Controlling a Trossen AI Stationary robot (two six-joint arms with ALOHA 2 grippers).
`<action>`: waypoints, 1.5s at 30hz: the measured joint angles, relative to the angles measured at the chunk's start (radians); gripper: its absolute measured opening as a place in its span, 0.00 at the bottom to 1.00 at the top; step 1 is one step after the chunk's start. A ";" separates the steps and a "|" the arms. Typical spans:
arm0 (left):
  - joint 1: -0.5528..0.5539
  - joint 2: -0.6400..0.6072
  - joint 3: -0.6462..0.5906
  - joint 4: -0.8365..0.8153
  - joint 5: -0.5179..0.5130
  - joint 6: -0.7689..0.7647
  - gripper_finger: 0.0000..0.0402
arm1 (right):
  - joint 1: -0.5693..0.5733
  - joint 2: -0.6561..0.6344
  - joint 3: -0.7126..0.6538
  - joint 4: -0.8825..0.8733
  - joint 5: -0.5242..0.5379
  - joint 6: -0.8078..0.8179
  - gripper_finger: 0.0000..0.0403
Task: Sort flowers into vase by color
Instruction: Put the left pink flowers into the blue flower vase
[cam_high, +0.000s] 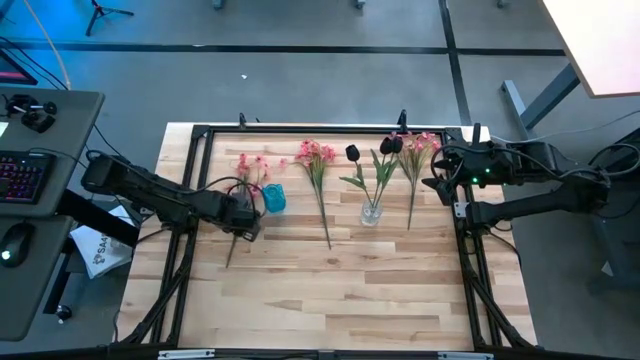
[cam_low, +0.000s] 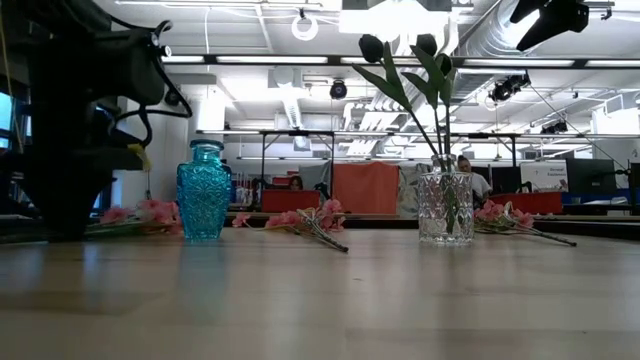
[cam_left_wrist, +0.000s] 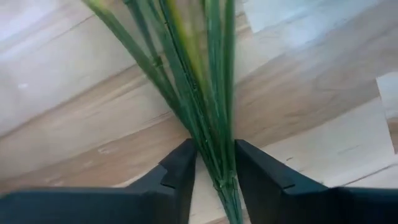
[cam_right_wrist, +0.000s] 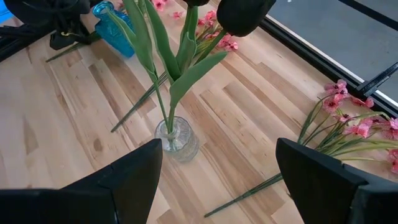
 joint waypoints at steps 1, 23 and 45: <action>-0.003 -0.007 0.002 -0.001 -0.002 0.017 0.21 | 0.000 0.000 0.000 0.000 0.000 0.000 0.77; 0.031 -0.466 0.306 0.235 -0.716 0.525 0.00 | 0.000 0.000 0.000 0.053 0.051 -0.018 0.77; 0.166 -0.578 -0.160 1.163 -0.433 0.891 0.00 | 0.000 0.000 0.000 0.098 0.074 -0.011 0.77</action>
